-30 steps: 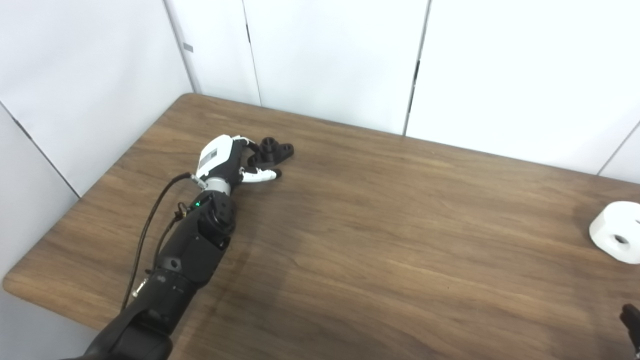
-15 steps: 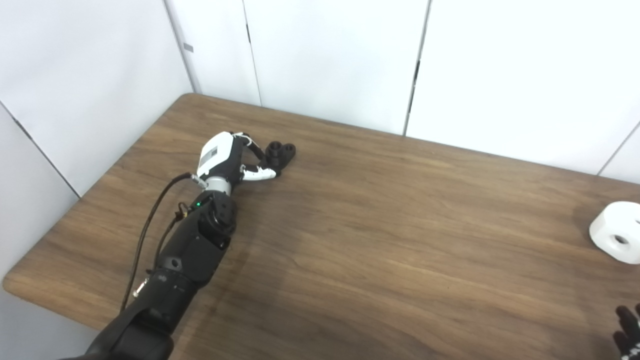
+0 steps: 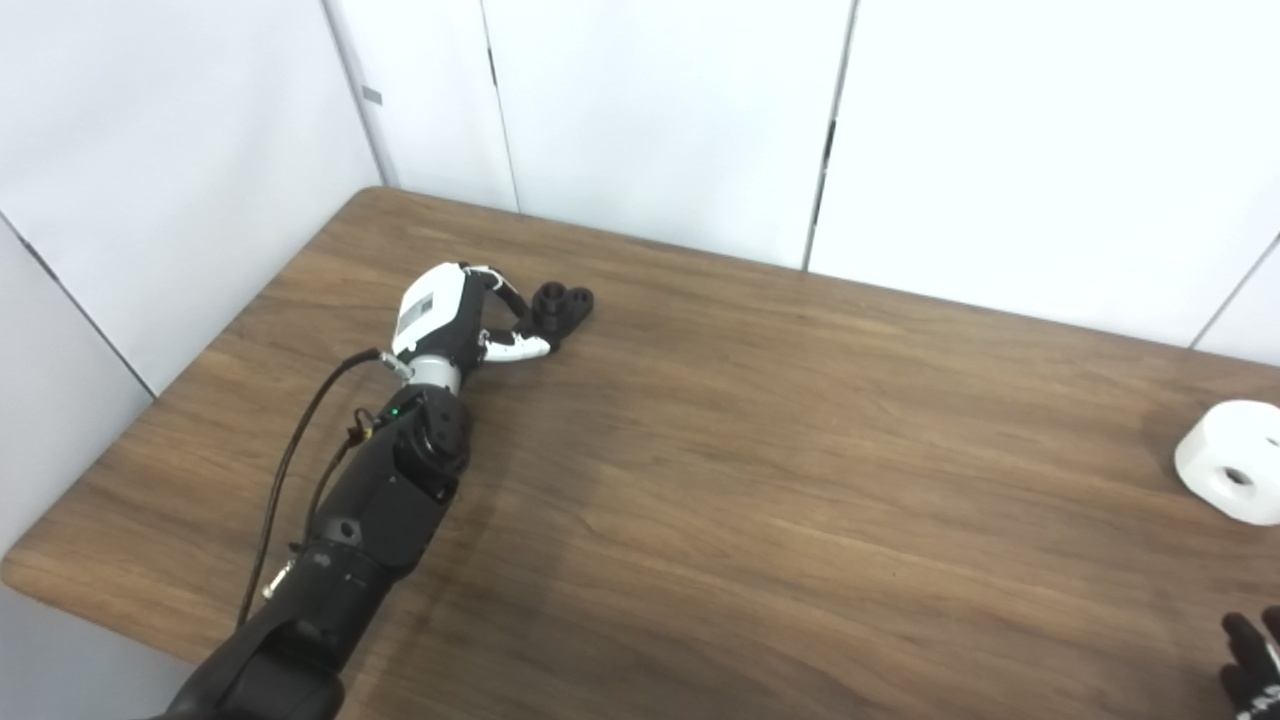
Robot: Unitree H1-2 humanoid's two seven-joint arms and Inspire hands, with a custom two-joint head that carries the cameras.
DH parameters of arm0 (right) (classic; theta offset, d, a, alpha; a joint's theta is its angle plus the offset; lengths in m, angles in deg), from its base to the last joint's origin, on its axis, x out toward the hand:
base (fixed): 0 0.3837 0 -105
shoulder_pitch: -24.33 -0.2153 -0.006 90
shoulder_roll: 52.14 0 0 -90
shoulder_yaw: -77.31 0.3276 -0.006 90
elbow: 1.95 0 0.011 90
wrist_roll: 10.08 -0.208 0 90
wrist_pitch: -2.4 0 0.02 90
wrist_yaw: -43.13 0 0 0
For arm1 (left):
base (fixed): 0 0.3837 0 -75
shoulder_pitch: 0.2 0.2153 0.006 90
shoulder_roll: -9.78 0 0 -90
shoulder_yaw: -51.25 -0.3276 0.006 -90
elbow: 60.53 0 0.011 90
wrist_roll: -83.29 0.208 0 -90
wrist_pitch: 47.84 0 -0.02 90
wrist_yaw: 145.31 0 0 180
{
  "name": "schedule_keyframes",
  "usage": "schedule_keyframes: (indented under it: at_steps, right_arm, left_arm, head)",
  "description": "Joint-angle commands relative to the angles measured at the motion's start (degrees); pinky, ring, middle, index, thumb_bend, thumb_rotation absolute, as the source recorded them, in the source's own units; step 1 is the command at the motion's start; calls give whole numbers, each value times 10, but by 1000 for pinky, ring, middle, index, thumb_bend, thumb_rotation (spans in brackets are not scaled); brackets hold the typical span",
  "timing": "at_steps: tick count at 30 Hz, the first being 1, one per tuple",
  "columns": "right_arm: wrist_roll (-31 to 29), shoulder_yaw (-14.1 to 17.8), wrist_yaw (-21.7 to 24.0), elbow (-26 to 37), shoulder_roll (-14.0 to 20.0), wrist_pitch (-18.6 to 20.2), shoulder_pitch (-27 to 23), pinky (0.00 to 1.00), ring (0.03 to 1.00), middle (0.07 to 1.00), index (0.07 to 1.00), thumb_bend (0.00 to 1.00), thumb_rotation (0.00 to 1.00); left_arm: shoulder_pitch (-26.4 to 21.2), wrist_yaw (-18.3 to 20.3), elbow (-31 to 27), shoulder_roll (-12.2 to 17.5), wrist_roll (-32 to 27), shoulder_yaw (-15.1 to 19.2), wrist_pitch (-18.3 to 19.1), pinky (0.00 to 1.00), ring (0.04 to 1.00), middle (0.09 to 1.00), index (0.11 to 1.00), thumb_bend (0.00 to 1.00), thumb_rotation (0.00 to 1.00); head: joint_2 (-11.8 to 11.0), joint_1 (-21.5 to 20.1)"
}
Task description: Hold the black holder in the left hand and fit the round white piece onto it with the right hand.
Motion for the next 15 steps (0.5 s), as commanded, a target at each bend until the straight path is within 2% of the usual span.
schedule_keyframes:
  at_steps: [1,8,11,15]
  right_arm:
    - [4,3,-5,15,0,-7,-6,1000,958,918,947,764,968]
    - [13,-1,-8,14,-8,-8,-9,1000,954,930,944,742,964]
    - [19,-4,-12,19,-14,-3,-9,1000,966,921,943,735,960]
    - [21,-8,-13,22,-19,-7,-9,1000,954,929,944,684,964]
  left_arm:
    - [-19,-3,-7,21,5,0,-16,912,958,857,489,515,47]
    - [12,6,-47,19,14,-19,-29,909,954,863,489,515,49]
    - [33,6,-70,19,19,-30,-47,884,939,845,488,516,46]
    - [63,26,-115,17,23,-45,-49,843,942,846,488,515,48]
  head:
    - [1,-1]
    - [3,-17]
    - [5,-27]
    - [8,-45]
